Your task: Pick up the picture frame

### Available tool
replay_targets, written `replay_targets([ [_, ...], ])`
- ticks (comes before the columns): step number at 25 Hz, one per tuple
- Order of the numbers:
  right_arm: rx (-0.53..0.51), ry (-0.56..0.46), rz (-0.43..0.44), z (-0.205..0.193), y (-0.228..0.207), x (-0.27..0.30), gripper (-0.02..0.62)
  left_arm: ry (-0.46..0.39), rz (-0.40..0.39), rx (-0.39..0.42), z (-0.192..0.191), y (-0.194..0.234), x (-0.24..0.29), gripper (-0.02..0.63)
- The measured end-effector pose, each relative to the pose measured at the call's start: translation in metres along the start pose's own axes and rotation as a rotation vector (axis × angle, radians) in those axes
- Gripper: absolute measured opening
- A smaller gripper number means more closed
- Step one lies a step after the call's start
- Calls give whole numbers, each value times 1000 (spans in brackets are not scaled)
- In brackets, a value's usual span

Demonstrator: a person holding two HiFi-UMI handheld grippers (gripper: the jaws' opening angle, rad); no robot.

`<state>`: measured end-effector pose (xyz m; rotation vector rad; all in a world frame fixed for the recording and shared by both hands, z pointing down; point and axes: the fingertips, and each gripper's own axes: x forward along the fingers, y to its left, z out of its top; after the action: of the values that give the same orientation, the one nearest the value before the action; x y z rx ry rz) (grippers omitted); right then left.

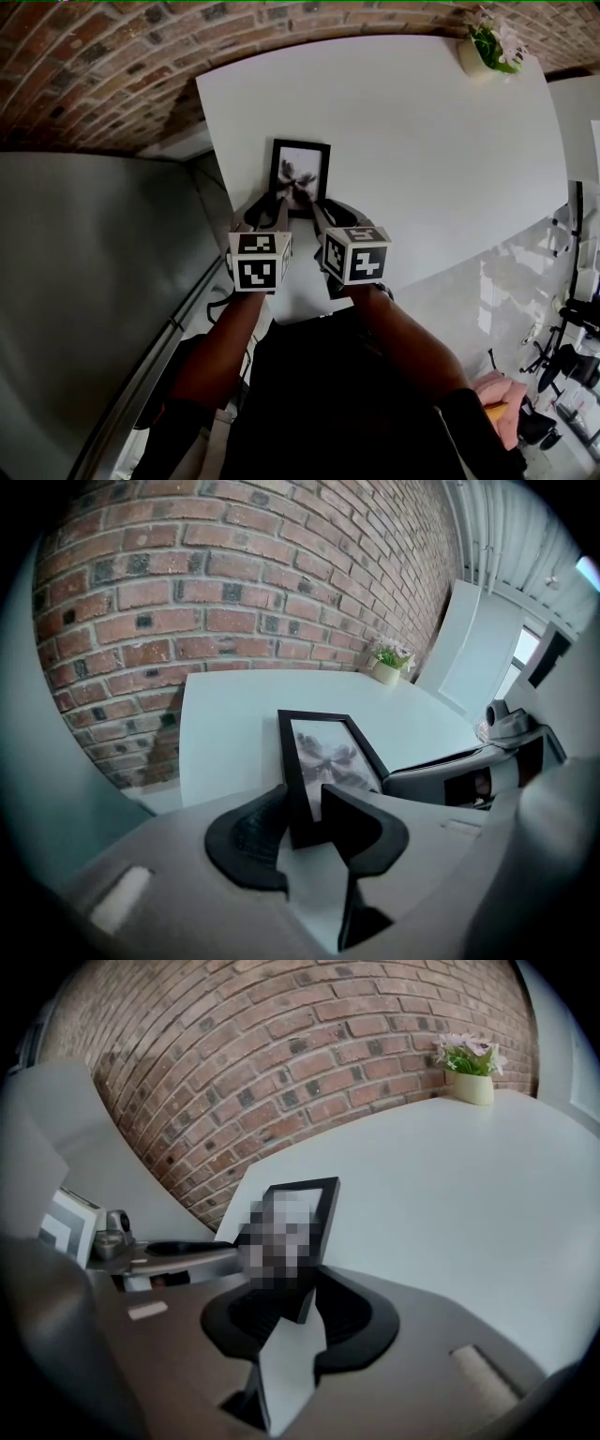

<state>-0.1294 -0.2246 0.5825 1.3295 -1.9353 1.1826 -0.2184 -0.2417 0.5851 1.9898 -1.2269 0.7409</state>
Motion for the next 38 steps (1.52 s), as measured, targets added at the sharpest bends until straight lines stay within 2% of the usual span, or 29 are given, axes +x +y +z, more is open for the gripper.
replay_targets([
  [8,3,-83,10,8,-2,-34,87,-62,2,8,12,-24,-20,111],
  [16,25,-190,-3,11,-26,-93,87,-126,-30,56,28,-81,-42,109],
  [29,77,-325,-45,-9,-81,-203,84,-200,-79,164,35,-199,-79,107],
  [38,95,-417,-109,-43,-125,-294,83,-247,-151,206,18,-296,-108,107],
])
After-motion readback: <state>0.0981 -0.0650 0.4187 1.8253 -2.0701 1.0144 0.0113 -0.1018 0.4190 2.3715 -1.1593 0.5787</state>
